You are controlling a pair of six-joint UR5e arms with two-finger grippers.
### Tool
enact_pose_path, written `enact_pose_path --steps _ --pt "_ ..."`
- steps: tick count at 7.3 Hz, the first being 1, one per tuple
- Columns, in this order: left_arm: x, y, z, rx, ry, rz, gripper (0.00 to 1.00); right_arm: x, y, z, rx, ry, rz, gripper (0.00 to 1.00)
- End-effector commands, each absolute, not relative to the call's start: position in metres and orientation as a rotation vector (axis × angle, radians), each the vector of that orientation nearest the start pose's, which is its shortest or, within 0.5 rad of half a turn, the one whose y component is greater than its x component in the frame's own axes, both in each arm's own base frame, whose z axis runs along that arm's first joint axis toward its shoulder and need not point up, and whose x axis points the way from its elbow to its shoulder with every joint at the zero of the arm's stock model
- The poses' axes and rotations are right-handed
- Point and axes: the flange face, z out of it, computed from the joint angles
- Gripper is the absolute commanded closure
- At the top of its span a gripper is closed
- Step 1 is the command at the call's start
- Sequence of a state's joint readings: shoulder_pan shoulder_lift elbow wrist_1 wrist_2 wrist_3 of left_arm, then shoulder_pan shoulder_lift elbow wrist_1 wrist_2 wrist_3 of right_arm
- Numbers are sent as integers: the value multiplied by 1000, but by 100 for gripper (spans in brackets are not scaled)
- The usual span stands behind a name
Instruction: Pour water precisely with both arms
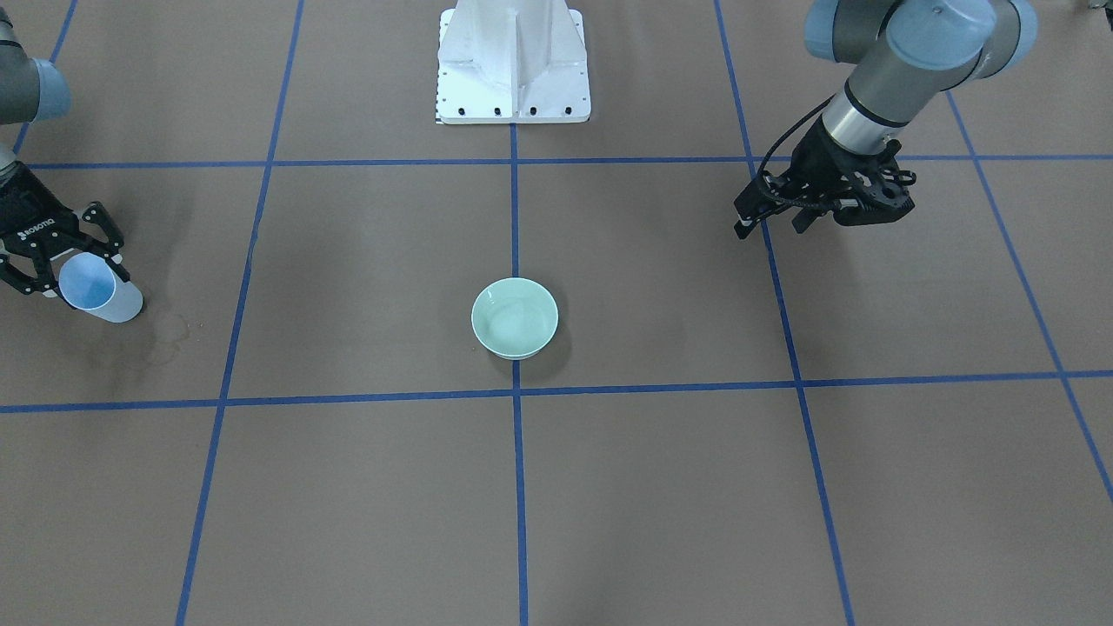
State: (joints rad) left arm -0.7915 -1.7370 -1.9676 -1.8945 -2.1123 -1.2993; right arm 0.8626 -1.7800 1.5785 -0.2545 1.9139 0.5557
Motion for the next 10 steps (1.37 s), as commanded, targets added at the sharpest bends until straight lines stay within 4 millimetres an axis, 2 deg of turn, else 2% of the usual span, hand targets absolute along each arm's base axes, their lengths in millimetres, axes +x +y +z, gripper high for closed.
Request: enact_pose_path --steps 1,4,5,8,9,10 --pt "315 -435 349 3 1001 -236 0 -198 -386 610 716 -900 -330 0" --pt "314 -435 351 2 999 -239 0 -185 -371 611 704 -900 -338 0" --pt "313 -435 350 2 1000 -238 0 -174 -359 608 697 -903 -340 0" --pt "312 -434 349 3 1002 -238 0 -135 -347 612 656 -935 -315 0" --pt "312 -433 348 4 1004 -239 0 -114 -336 614 639 -940 -293 0" --pt "312 -434 349 3 1002 -240 0 -107 -326 625 613 -926 -284 0"
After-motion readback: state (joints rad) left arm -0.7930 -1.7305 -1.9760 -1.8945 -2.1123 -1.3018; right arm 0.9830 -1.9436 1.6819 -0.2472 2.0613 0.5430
